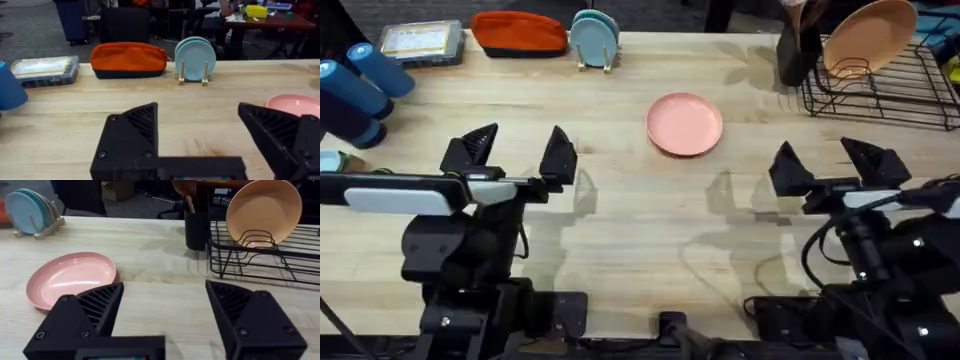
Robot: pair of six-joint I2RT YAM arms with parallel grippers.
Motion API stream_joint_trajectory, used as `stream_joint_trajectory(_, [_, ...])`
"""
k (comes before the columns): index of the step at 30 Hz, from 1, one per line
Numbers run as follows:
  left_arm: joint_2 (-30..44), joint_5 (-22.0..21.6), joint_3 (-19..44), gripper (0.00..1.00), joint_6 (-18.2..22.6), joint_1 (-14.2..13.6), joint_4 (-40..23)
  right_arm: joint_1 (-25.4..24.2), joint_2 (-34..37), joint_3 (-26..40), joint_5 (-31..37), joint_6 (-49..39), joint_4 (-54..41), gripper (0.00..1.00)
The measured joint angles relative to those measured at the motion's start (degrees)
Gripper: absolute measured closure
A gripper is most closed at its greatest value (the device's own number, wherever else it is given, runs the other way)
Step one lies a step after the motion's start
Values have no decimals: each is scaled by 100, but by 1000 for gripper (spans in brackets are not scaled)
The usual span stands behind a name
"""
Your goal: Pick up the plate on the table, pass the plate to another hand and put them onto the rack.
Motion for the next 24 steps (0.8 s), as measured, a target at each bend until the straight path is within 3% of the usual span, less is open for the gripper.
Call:
stream_joint_trajectory(8, [127, 130, 274, 7, 0, 0, -13, 0, 76, 628, 22, 0, -355, 3])
stream_joint_trajectory(14, [1085, 130, 1020, 7, 0, 0, -35, 0, 744, 1431, 24, 2, -334, 3])
stream_joint_trajectory(17, [1762, 130, 1567, 7, 2, 0, -39, 0, 1409, 1931, 18, 2, -336, 4])
stream_joint_trajectory(19, [3258, 171, 2933, 7, 2, 1, -267, -2, 3005, 3364, -244, 4, -1173, 4])
stream_joint_trajectory(24, [4274, 288, 4124, 7, 2, 2, -1094, -4, 4257, 4677, -501, 18, -2254, 4])
